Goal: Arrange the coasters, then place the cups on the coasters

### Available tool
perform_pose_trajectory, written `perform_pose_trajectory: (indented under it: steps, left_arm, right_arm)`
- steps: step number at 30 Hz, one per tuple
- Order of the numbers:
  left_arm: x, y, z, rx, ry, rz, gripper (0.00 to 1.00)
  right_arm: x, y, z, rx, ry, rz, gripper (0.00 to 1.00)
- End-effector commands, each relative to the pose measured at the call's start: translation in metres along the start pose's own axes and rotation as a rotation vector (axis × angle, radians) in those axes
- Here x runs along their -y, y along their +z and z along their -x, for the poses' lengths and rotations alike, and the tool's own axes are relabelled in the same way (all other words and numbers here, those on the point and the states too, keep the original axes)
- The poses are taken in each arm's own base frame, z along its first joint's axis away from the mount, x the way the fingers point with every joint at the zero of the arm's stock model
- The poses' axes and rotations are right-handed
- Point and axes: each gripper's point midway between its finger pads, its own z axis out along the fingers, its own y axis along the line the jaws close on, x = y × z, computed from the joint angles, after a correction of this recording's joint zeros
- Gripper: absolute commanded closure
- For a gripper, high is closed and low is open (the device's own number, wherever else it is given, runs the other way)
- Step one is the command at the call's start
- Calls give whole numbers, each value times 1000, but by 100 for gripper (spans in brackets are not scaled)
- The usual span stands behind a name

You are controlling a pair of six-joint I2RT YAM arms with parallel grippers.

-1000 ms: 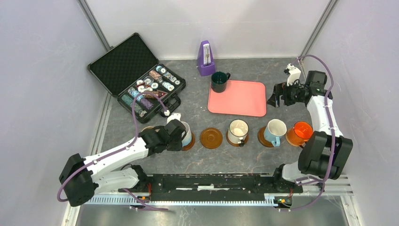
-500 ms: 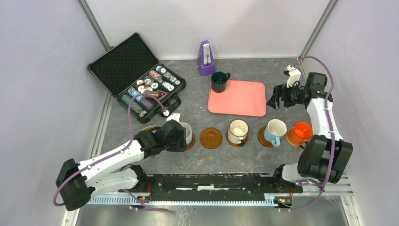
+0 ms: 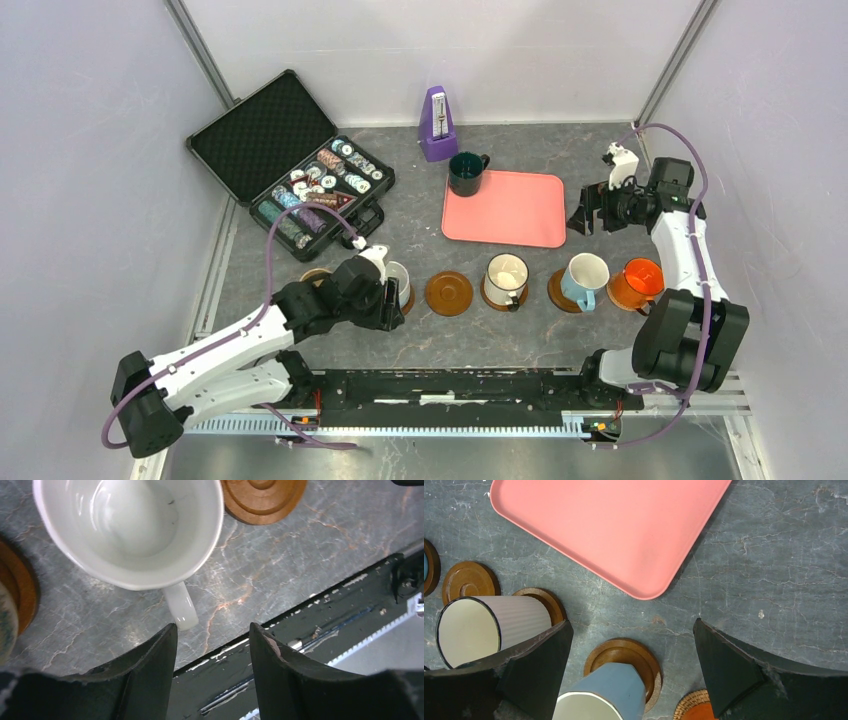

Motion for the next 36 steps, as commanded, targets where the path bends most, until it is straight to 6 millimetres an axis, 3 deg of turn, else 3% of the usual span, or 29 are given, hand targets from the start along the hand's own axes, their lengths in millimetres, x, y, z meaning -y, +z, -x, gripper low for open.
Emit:
perform_pose_trajectory:
  steps: [1, 6, 9, 12, 16, 21, 27, 29, 33, 36]
  left_arm:
    - [25, -7, 8, 27, 76, -130, 39]
    - [12, -7, 11, 34, 74, -55, 36]
    - [5, -16, 13, 40, 92, -20, 26]
    - [13, -34, 28, 91, 168, -65, 15]
    - [37, -57, 44, 161, 305, -207, 6]
    - [44, -66, 68, 189, 386, -215, 0]
    - [51, -67, 107, 132, 265, -330, 0]
    - [52, -66, 125, 110, 198, -373, 0]
    - [59, -68, 154, 133, 190, -431, 0]
    - [60, -69, 165, 160, 198, -434, 0]
  right_arm:
    - [-2, -3, 8, 32, -25, -3, 2]
    - [-2, -1, 14, 49, -25, 6, 2]
    - [-3, 3, 22, 57, -54, 13, 2]
    - [-7, 11, 40, 61, -166, 32, 2]
    - [-9, 37, 52, -24, -402, 112, 2]
    - [-5, 68, 98, 11, -720, 184, 2]
    - [-19, 116, 153, 109, -1076, 253, 2]
    - [-35, 136, 165, 130, -1171, 273, 2]
    - [-50, 172, 167, 130, -1321, 290, 2]
    - [-55, 193, 165, 115, -1395, 304, 2]
